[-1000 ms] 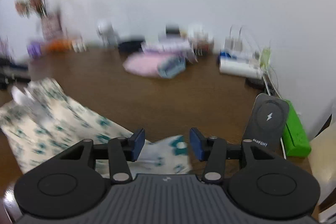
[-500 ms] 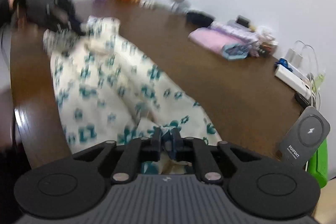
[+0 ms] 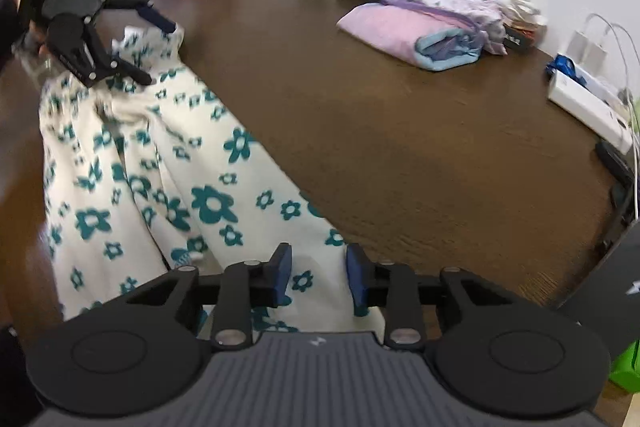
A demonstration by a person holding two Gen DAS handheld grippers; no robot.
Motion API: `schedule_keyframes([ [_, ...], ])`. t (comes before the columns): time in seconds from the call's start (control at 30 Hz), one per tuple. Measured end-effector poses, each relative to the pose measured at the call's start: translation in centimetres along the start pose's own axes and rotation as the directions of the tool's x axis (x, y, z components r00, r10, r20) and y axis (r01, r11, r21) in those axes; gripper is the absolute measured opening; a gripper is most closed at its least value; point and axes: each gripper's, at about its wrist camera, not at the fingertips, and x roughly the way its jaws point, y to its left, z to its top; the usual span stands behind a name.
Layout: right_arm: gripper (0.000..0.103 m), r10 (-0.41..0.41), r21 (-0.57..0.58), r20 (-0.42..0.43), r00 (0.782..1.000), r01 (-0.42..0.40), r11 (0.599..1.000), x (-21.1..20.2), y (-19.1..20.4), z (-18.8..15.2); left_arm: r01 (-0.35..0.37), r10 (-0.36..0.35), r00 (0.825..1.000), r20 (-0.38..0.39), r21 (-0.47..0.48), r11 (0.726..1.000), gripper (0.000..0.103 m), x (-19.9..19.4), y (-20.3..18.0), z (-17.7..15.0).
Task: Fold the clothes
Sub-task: 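Grasp the garment edge with the right gripper while the left gripper pinches it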
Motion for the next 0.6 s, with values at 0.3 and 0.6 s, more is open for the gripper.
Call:
schedule_keyframes([
  [0.3, 0.002, -0.146, -0.106, 0.025, 0.989, 0.147, 0.983, 0.6, 2.1, 0.1, 0.099, -0.098, 0.995, 0.017, -0.131, 0.986, 0.016, 0.4, 2.7, -0.4],
  [0.6, 0.001, -0.169, -0.122, 0.212, 0.962, 0.198, 0.973, -3.2, 3.5, -0.6, -0.113, 0.127, 0.979, 0.157, -0.099, 0.989, 0.011, -5.6, -0.6, -0.6],
])
